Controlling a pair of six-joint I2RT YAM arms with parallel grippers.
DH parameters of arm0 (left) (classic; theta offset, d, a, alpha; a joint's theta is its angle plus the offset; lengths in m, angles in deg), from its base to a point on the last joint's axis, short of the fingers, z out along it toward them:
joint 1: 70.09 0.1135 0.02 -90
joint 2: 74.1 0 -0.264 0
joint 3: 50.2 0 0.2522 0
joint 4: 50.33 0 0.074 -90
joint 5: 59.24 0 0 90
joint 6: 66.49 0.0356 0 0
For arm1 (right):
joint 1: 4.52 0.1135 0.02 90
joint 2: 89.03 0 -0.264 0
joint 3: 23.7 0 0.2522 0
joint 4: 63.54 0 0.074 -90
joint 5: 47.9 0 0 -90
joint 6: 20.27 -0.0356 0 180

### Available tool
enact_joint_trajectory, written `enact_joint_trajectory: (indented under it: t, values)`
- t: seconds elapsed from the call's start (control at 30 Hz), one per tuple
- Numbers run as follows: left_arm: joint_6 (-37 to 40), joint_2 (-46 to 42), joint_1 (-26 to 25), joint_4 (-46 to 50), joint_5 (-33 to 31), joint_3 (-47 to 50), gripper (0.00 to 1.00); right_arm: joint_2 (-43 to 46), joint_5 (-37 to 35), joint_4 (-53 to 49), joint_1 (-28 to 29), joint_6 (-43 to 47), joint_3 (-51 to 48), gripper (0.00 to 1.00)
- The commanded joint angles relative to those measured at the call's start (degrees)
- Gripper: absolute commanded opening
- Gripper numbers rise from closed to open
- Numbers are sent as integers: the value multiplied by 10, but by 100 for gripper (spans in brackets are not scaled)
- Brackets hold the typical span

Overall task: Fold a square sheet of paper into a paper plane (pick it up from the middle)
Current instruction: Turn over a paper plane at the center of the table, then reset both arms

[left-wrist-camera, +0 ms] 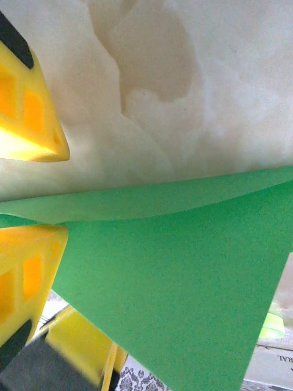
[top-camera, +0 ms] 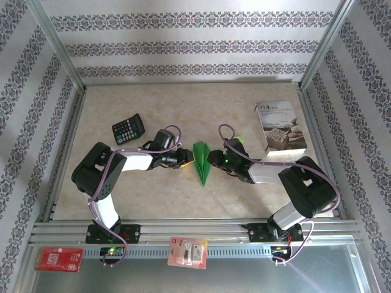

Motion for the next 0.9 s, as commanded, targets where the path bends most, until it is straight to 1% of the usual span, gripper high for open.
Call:
enact_joint_trajectory:
  t: [0.0, 0.07, 0.13, 0.2, 0.27, 0.3, 0.33, 0.37, 0.4, 0.43, 0.47, 0.5, 0.53, 0.6, 0.67, 0.77, 0.8, 0.83, 0.87]
  values:
    - [10, -52, 19, 12, 2, 6, 38, 62, -3, -31, -12, 33, -5, 35]
    - [28, -84, 27, 28, -16, 8, 44, 106, -31, -82, -15, 76, 4, 39]
    - [53, -120, 37, 53, -52, 10, 49, 143, -80, -146, -16, 130, 22, 44]
    - [82, -161, 47, 87, -99, 9, 53, 172, -142, -210, -16, 193, 52, 55]
    - [120, -213, 57, 125, -173, 8, 58, 194, -221, -262, -17, 255, 79, 63]
    - [136, -237, 60, 143, -214, 7, 60, 203, -257, -270, -18, 277, 84, 66]
    - [156, -266, 62, 158, -260, 9, 63, 213, -292, -272, -18, 304, 87, 74]
    - [177, -295, 64, 168, -310, 13, 67, 223, -336, -268, -19, 324, 86, 85]
    - [191, -318, 66, 175, -350, 16, 73, 229, -365, -259, -21, 342, 84, 93]
    - [203, -342, 68, 180, -405, 21, 83, 236, -389, -249, -26, 359, 81, 98]
    - [217, -365, 71, 179, -449, 28, 92, 239, -413, -242, -33, 375, 78, 98]
    - [229, -381, 76, 176, -484, 36, 97, 243, -427, -235, -41, 385, 75, 98]
    - [241, -397, 82, 168, -518, 46, 100, 244, -441, -227, -52, 394, 72, 98]
    - [271, -422, 94, 140, -563, 71, 100, 242, -453, -208, -80, 403, 60, 98]
    - [299, -437, 111, 107, -601, 97, 100, 230, -447, -172, -113, 412, 40, 98]
    - [347, -428, 143, 49, -624, 129, 100, 194, -406, -92, -158, 431, 13, 98]
    - [357, -418, 154, 38, -625, 136, 100, 188, -390, -124, -171, 423, 30, 98]
    - [369, -404, 164, 24, -629, 142, 100, 180, -379, -118, -179, 433, 31, 98]
    - [382, -387, 172, 10, -635, 148, 100, 174, -372, -72, -180, 450, 17, 98]
